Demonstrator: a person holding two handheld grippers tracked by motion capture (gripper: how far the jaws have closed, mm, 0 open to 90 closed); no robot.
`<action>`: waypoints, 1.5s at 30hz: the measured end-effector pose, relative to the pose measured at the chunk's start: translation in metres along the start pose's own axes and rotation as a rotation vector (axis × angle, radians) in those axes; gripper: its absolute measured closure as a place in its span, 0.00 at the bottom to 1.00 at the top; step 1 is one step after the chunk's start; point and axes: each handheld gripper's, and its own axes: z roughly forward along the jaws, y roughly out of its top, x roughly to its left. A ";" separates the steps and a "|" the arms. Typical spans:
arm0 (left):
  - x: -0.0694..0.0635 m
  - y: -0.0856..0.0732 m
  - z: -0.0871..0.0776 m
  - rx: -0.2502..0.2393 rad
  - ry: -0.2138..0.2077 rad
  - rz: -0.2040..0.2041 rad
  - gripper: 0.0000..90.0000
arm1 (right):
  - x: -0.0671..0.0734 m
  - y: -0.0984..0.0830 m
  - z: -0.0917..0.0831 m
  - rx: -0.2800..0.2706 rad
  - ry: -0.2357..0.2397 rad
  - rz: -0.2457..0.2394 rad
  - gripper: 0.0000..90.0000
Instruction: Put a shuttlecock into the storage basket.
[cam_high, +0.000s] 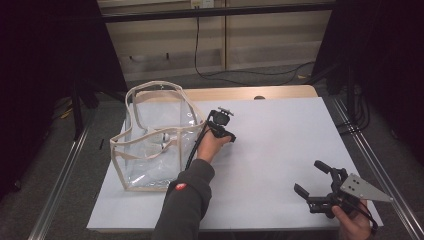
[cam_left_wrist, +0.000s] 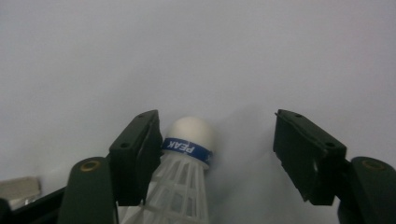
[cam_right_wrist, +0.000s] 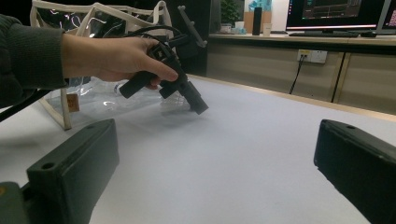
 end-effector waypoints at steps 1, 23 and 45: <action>0.000 0.000 0.001 -0.002 -0.003 -0.003 0.38 | 0.000 0.000 0.000 0.002 0.000 0.002 0.00; -0.003 0.000 -0.005 0.061 -0.144 -0.063 0.70 | 0.001 0.000 0.000 0.004 0.001 0.000 0.00; -0.010 -0.003 -0.011 0.136 -0.158 -0.012 0.71 | 0.002 0.000 0.001 0.008 0.006 -0.003 0.00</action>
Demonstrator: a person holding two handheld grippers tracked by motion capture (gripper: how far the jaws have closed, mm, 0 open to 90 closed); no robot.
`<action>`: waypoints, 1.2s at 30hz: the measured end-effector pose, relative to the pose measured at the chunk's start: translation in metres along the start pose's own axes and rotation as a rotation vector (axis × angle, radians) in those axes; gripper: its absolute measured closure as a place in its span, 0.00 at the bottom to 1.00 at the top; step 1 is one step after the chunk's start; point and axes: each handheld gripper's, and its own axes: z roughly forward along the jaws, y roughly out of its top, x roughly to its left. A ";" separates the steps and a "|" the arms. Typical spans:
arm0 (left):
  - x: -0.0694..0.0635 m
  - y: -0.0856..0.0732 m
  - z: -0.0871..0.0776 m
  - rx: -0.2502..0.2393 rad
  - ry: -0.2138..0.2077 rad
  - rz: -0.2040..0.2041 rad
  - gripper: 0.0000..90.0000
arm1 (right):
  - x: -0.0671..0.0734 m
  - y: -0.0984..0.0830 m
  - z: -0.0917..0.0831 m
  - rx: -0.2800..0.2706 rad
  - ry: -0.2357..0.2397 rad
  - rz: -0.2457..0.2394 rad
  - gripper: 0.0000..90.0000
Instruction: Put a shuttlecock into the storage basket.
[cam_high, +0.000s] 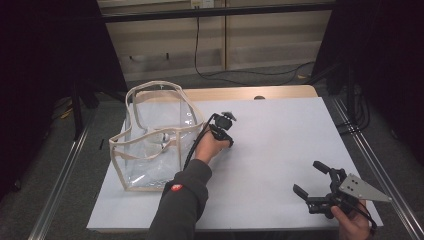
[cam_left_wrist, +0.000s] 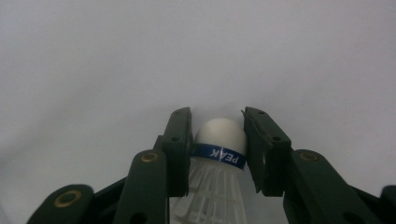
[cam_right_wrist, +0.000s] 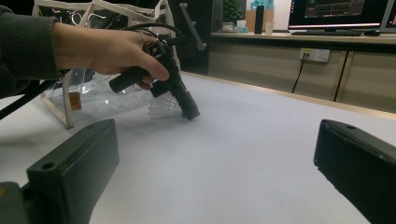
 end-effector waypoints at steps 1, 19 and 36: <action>-0.001 0.000 -0.001 0.007 -0.005 -0.007 0.71 | 0.000 0.000 0.000 0.000 0.000 0.001 0.00; -0.022 0.012 -0.031 -0.015 -0.174 -0.044 0.71 | 0.000 0.000 0.000 -0.002 0.000 0.000 0.00; -0.035 0.026 -0.075 -0.037 -0.225 -0.008 0.71 | 0.001 0.000 0.000 -0.003 -0.001 0.001 0.00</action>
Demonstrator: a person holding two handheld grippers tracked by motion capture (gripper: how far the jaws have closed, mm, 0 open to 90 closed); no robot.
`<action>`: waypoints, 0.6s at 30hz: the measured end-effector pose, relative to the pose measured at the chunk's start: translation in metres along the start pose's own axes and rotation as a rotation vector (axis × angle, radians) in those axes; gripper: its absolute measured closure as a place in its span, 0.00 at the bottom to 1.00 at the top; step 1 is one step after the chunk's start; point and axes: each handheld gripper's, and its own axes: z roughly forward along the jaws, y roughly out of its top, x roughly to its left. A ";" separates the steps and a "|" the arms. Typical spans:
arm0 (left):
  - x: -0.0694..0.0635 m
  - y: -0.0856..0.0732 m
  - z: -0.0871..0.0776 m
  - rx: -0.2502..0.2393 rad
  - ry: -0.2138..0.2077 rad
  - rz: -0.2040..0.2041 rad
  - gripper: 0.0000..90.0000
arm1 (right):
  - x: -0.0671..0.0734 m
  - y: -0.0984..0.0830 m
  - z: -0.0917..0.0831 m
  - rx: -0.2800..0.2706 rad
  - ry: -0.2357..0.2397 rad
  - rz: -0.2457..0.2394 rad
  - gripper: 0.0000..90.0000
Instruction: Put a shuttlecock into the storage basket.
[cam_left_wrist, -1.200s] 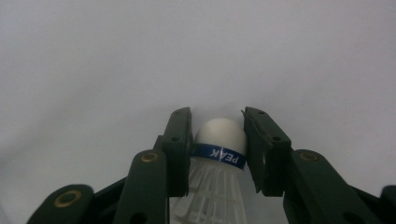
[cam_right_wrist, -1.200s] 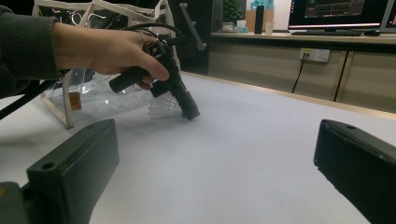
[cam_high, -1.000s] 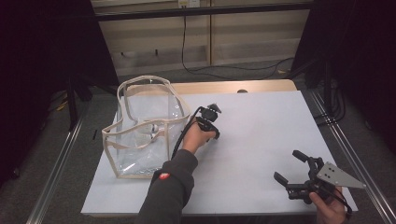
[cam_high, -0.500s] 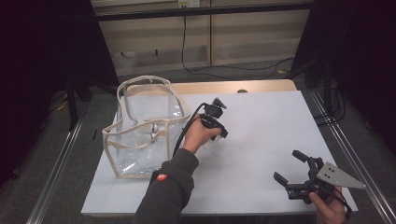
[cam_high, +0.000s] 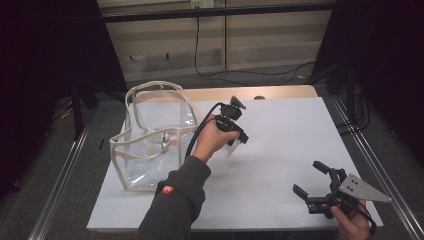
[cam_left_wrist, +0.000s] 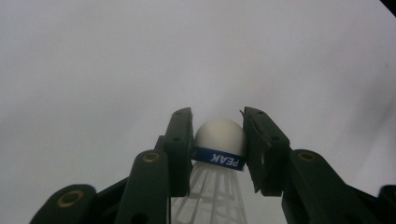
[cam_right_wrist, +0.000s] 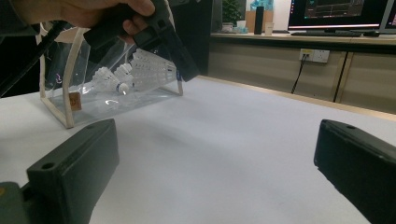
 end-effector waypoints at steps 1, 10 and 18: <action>-0.001 0.001 -0.002 0.001 -0.003 0.003 0.71 | 0.000 0.000 0.000 0.000 0.000 0.001 0.00; -0.008 0.007 -0.019 -0.002 -0.018 -0.003 0.71 | 0.000 0.000 0.000 0.000 0.000 -0.003 0.00; -0.012 0.012 -0.033 -0.003 -0.022 -0.007 0.71 | 0.000 0.000 0.000 -0.002 -0.001 0.000 0.00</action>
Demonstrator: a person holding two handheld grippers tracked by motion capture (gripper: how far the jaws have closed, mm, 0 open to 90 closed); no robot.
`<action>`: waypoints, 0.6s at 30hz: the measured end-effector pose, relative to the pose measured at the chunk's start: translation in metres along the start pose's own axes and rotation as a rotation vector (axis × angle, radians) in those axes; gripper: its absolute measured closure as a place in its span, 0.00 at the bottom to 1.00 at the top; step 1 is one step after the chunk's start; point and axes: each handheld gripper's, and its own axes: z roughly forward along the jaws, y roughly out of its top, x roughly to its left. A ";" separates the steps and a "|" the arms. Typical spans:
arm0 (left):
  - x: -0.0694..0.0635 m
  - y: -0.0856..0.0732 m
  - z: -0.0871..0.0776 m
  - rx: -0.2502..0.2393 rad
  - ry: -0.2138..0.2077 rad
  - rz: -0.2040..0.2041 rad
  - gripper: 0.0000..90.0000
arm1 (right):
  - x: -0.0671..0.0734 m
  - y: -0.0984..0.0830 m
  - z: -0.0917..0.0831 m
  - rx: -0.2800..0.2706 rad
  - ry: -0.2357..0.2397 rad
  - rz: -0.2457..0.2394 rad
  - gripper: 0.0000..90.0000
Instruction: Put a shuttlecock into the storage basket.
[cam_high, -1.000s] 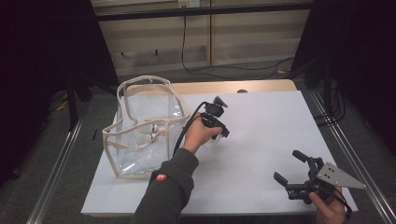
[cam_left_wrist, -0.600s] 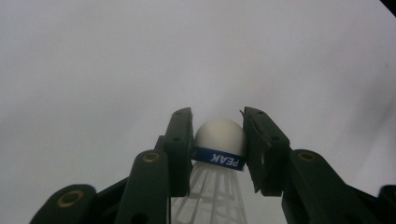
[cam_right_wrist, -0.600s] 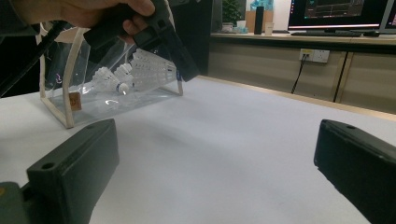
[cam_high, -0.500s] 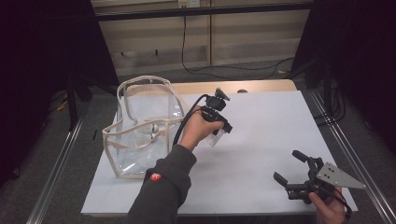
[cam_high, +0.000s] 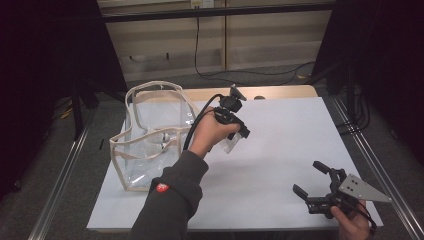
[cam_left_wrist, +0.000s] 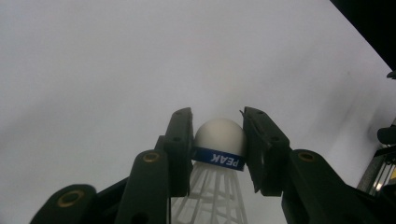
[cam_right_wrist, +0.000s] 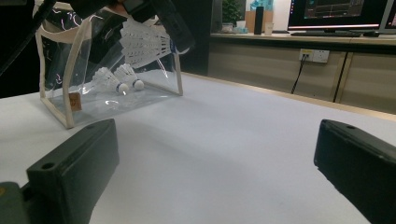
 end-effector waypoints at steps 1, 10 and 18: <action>0.000 0.001 -0.001 0.003 0.000 0.002 0.71 | 0.000 0.000 0.000 0.000 0.002 -0.002 0.00; -0.003 0.004 -0.013 0.000 -0.003 -0.003 0.71 | 0.000 0.000 0.000 0.001 -0.001 -0.001 0.00; -0.005 0.009 -0.026 -0.003 -0.004 0.003 0.72 | 0.000 0.000 0.000 -0.002 -0.002 0.003 0.00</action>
